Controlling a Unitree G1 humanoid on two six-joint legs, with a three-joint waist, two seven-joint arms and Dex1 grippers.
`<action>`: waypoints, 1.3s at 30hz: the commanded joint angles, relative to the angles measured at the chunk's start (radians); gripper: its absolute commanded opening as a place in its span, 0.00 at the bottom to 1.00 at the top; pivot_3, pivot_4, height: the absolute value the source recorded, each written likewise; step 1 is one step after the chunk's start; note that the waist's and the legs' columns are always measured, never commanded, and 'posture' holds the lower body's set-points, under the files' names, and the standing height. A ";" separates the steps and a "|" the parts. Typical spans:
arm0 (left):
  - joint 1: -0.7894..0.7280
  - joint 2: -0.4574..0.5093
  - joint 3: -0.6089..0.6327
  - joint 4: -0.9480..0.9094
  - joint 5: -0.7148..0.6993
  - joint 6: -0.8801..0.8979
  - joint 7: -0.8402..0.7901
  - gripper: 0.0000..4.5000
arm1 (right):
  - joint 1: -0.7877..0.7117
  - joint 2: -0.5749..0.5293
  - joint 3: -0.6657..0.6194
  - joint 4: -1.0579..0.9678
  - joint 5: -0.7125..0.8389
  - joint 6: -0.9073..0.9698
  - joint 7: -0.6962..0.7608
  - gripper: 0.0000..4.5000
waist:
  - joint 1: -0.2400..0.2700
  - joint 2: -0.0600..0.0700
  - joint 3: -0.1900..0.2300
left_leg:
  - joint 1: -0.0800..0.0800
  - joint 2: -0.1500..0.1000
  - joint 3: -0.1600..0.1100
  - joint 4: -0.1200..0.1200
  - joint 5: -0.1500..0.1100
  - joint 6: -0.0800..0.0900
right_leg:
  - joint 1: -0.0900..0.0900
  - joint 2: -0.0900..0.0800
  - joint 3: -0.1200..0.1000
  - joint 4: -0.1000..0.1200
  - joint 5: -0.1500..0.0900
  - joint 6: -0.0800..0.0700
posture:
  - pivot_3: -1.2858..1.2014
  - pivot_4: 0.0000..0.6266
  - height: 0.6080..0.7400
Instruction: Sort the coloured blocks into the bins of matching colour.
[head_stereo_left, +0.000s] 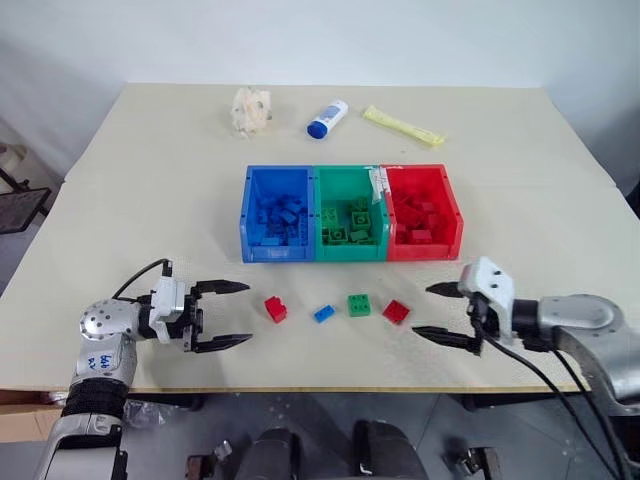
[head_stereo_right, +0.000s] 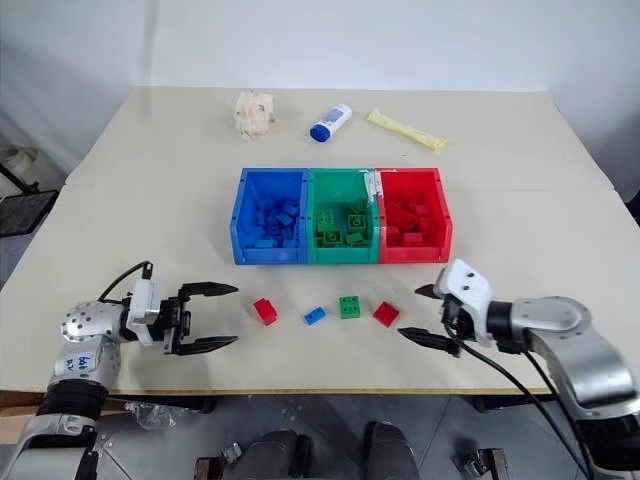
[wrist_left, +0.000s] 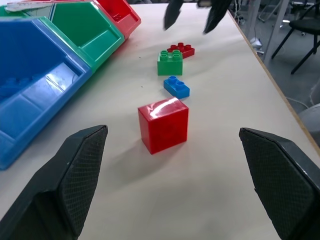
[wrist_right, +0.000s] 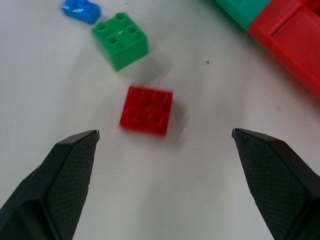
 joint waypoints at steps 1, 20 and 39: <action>0.012 0.011 0.013 -0.040 -0.019 0.006 -0.034 1.00 | -0.048 0.046 0.041 0.032 -0.037 -0.015 -0.048 0.99 | 0.001 0.000 0.000 | 0.000 0.000 0.000 0.000 0.000 0.000 | 0.000 0.000 0.000 0.000 0.000 0.000 | 0.52 0.24 1.00; 0.030 -0.003 0.011 -0.066 -0.019 0.016 -0.029 1.00 | -0.061 0.083 0.066 -0.041 -0.029 0.010 -0.062 0.32 | -0.001 0.000 0.000 | 0.000 0.000 0.000 0.000 0.000 0.000 | 0.000 0.000 0.000 0.001 0.000 0.000 | 0.52 0.24 1.00; -0.048 -0.032 -0.011 0.000 -0.004 0.005 -0.051 1.00 | -0.504 0.117 -0.065 0.424 -0.085 -0.167 -0.164 0.78 | -0.004 0.000 0.000 | -0.001 -0.001 0.000 -0.001 0.000 0.000 | -0.002 0.001 0.000 0.002 0.000 0.000 | 0.52 0.24 1.00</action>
